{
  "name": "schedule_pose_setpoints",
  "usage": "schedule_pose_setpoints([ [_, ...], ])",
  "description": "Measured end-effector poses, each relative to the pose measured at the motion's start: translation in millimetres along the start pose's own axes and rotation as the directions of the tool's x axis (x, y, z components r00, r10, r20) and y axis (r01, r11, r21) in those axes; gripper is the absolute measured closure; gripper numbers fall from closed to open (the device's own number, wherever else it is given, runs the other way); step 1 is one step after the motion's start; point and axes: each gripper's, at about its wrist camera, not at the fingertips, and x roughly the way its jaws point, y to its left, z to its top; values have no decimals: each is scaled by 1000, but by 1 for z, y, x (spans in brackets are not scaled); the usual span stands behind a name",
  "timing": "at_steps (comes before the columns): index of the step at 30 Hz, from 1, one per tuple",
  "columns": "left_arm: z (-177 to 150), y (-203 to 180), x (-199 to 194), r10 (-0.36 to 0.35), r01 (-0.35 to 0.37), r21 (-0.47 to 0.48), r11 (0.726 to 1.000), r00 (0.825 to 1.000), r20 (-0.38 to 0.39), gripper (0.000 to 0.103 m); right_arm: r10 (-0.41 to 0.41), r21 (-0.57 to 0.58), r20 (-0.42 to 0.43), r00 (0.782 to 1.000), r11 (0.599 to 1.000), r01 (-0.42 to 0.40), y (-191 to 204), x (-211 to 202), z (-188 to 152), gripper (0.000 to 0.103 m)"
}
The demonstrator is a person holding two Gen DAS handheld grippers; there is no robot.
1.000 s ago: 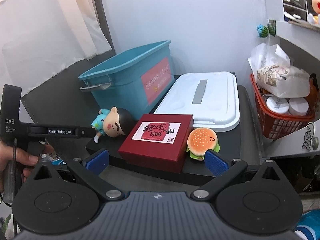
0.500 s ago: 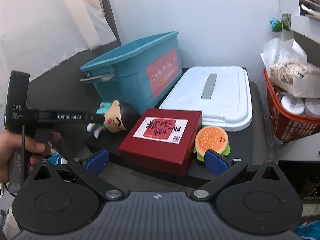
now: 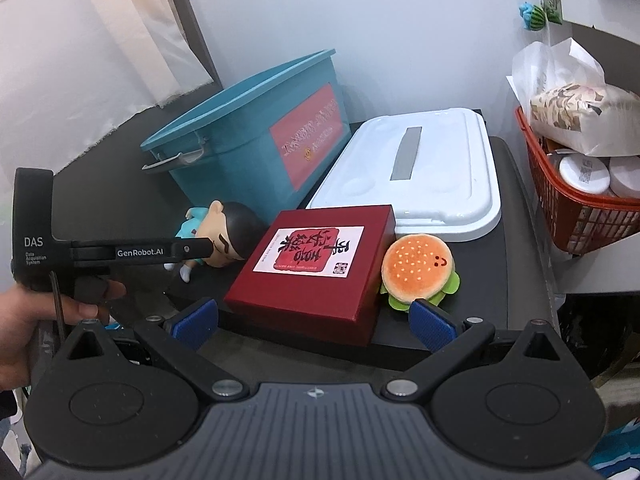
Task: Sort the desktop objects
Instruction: 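Lower the left tool over the figurine's legs and close its fingers, then hold the figurine in the left tool and lift it off the tray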
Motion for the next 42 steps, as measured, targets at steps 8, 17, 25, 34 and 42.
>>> schedule_pose_setpoints([
  [8,-6,1,11,-21,20,-18,1000,999,-48,42,-2,6,-17,1000,1000,2,-2,6,-2,0],
  [17,-6,4,9,-26,24,-27,999,998,-56,49,-4,5,-25,1000,1000,4,0,6,-2,0],
  [25,-8,3,10,10,-10,-6,1000,998,-55,52,-12,5,-30,999,1000,13,0,6,-3,0],
  [34,-9,10,8,18,-22,-57,998,998,-67,78,-15,6,-27,1000,1000,15,-2,5,-5,0],
  [42,-12,10,5,16,-20,-54,998,998,-64,83,-18,-5,-21,1000,1000,18,1,2,-5,0],
])
